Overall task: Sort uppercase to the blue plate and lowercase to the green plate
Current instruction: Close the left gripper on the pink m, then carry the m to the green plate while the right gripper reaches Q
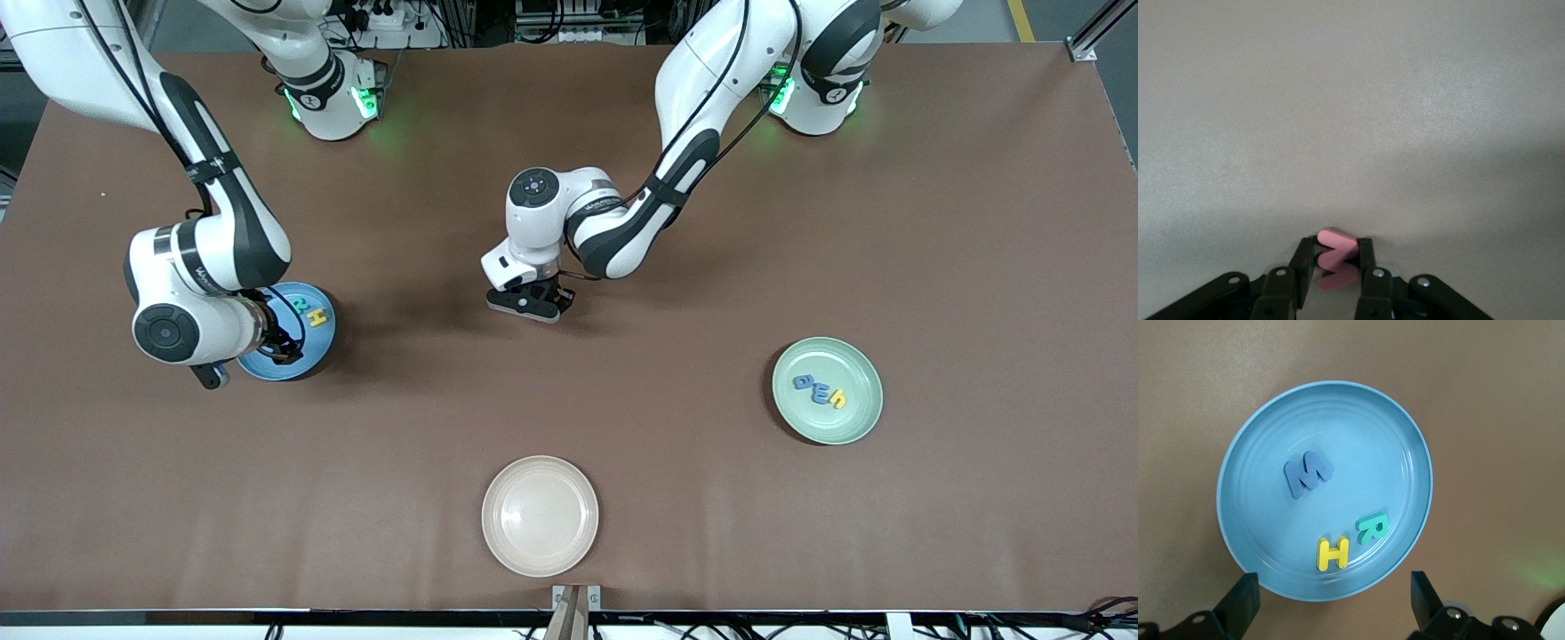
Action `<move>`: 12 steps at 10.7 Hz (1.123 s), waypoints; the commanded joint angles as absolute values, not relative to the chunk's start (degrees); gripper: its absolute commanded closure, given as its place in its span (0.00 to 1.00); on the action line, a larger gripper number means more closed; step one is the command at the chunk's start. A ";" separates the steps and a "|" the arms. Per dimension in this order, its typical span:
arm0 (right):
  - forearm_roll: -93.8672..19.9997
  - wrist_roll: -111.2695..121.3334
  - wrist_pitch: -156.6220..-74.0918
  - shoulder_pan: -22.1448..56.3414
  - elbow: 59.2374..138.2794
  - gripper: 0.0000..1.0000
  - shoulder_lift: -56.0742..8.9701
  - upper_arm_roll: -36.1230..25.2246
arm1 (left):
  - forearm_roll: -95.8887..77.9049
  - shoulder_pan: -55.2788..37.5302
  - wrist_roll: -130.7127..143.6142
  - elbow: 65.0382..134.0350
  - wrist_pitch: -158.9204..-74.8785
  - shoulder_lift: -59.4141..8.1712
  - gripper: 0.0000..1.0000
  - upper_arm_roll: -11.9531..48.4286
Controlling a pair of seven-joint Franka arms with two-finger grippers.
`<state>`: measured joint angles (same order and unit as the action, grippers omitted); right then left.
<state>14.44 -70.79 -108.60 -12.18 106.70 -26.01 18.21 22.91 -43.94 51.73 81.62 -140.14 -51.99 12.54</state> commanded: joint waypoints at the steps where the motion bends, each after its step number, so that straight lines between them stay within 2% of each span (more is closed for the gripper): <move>1: 14.41 -71.72 -108.19 -12.13 105.82 0.00 -26.54 18.46 | 24.17 -44.56 51.86 80.77 -141.15 -53.44 0.70 12.30; 9: 14.41 -73.04 -108.81 -11.69 105.82 0.00 -27.68 18.46 | 24.61 -43.60 50.45 80.68 -139.84 -52.21 0.84 12.22; 12: 14.50 -76.81 -111.00 -10.37 105.73 0.00 -28.74 18.46 | 24.52 -40.62 48.52 80.68 -135.63 -48.79 0.88 12.30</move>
<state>14.42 -74.72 -110.88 -10.88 106.70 -27.81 18.24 23.09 -42.35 49.68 80.39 -138.56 -51.59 12.17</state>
